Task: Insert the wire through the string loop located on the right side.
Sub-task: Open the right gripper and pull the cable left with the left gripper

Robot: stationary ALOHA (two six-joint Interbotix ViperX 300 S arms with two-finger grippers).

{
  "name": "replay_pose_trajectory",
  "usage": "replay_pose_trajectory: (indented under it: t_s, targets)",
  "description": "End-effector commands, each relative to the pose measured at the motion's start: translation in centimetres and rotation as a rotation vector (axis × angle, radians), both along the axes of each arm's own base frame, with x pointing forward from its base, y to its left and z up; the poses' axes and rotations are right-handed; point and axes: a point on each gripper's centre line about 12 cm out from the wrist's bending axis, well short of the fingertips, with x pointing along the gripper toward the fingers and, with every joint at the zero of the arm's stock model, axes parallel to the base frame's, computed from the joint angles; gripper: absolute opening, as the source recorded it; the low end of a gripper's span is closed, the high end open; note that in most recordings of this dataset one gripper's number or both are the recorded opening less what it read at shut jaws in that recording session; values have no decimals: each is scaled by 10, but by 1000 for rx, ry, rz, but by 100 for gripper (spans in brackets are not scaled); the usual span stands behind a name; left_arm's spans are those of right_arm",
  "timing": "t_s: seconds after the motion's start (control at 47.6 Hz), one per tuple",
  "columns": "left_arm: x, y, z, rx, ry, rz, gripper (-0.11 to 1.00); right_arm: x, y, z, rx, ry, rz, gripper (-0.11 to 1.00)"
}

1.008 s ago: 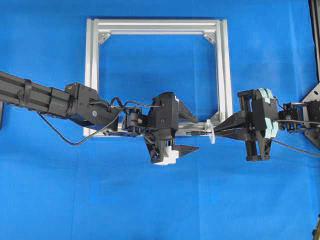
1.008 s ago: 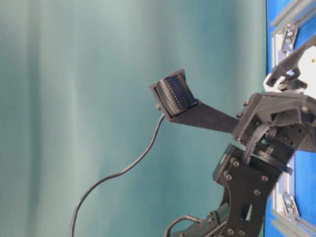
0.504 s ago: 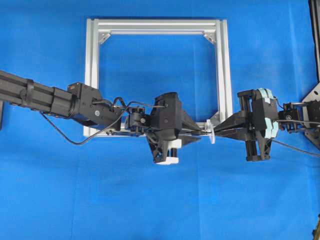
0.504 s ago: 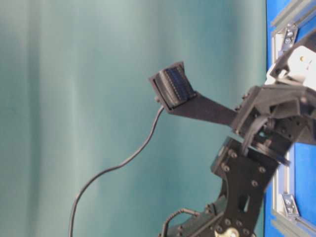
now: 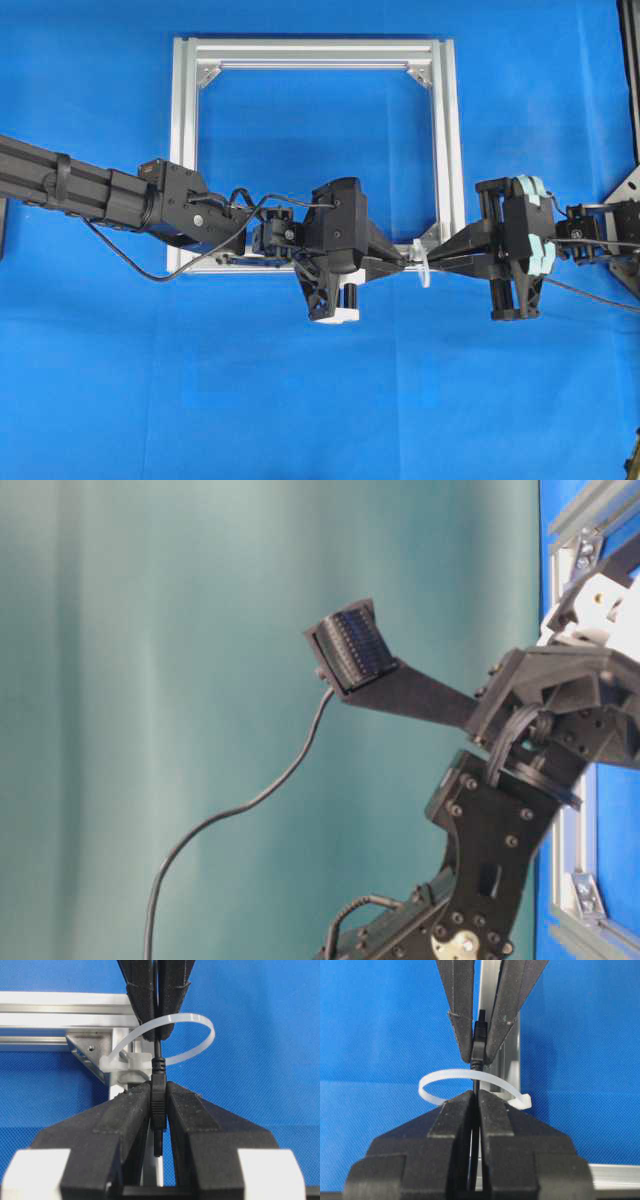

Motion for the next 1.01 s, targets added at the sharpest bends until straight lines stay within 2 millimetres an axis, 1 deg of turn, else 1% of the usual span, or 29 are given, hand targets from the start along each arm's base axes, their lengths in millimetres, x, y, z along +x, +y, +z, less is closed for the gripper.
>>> replay_pose_trajectory:
  t_s: [0.0, 0.084, 0.126, 0.189, 0.231, 0.315, 0.483, 0.546, 0.588, 0.672, 0.819, 0.882, 0.987]
  targets:
    - [4, 6, 17, -3, -41, 12, 8, 4, 2, 6, 3, -20, 8, -3]
    - [4, 6, 17, -3, -41, 12, 8, 3, 2, 5, 2, -11, 8, -3]
    - [4, 6, 17, -3, -41, 12, 8, 2, 2, 4, 2, -6, 9, -1]
    - [4, 5, 17, -3, -41, 10, 8, 2, 2, 4, 4, -3, 8, 5]
    - [4, 4, 17, -3, -43, 9, 8, 1, 2, 4, 5, -1, 8, 12]
    - [4, 3, 17, -3, -41, 6, 8, 1, 2, 3, 7, 8, 6, 33]
    - [4, 1, 17, -3, -41, 3, 8, 0, 2, 1, 4, 30, 8, 82]
    - [4, 1, 17, -3, -41, 3, 8, 0, 2, 2, 6, 30, 8, 94]
    - [4, 1, 18, -3, -43, 3, 8, 0, 2, 2, 5, 30, 9, 96]
    - [4, 0, 19, -5, -46, 0, 8, 0, 2, 2, 4, 30, 9, 93]
    - [1, -10, 25, -1, -54, -22, 8, 1, 3, 2, 5, 27, 9, 94]
    - [-6, -13, 26, 0, -46, -28, 8, 1, 3, 2, 5, 28, 9, 94]
    - [-19, -10, 24, 0, -31, -26, 8, 1, 3, 3, 4, 25, 10, 94]
